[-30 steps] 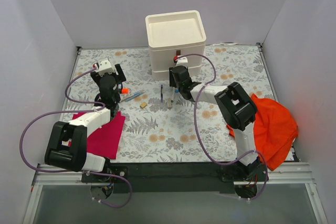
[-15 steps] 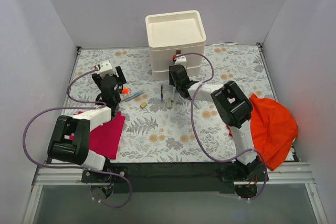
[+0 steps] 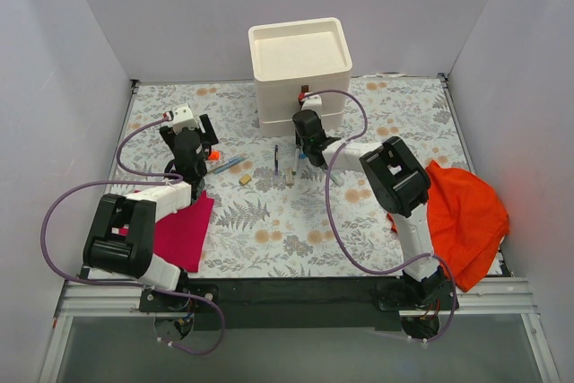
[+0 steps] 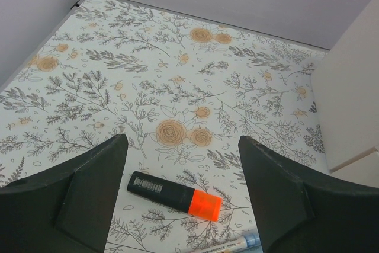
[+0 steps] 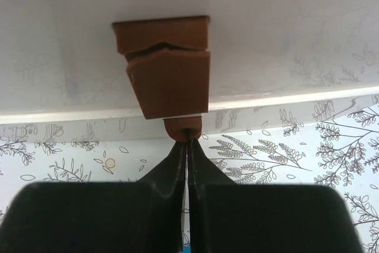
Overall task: Sort the stationery into containers
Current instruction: Open the drawer in the storage box, then pick up the stationery from the center of the board.
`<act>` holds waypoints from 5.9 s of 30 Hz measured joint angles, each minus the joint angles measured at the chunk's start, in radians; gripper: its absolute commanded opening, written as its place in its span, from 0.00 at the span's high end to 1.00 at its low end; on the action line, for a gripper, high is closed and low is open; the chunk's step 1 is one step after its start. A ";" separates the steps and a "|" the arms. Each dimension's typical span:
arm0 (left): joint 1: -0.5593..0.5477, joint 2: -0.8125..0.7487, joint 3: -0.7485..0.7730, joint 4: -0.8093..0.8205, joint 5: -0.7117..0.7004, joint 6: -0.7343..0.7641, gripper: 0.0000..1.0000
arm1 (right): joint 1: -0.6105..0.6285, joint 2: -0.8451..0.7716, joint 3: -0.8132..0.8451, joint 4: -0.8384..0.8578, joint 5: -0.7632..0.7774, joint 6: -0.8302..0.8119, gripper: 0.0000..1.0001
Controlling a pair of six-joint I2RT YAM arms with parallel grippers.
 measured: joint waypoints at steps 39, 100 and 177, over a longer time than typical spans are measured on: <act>-0.002 0.001 -0.021 0.045 0.030 -0.005 0.24 | 0.007 -0.127 -0.186 0.125 -0.056 -0.051 0.49; -0.018 0.009 -0.069 0.066 0.082 -0.047 0.25 | 0.105 -0.357 -0.464 0.097 -0.085 -0.074 0.99; 0.000 0.012 0.372 -0.666 0.360 0.260 0.18 | -0.669 -0.170 0.243 -1.157 -0.886 -1.083 0.08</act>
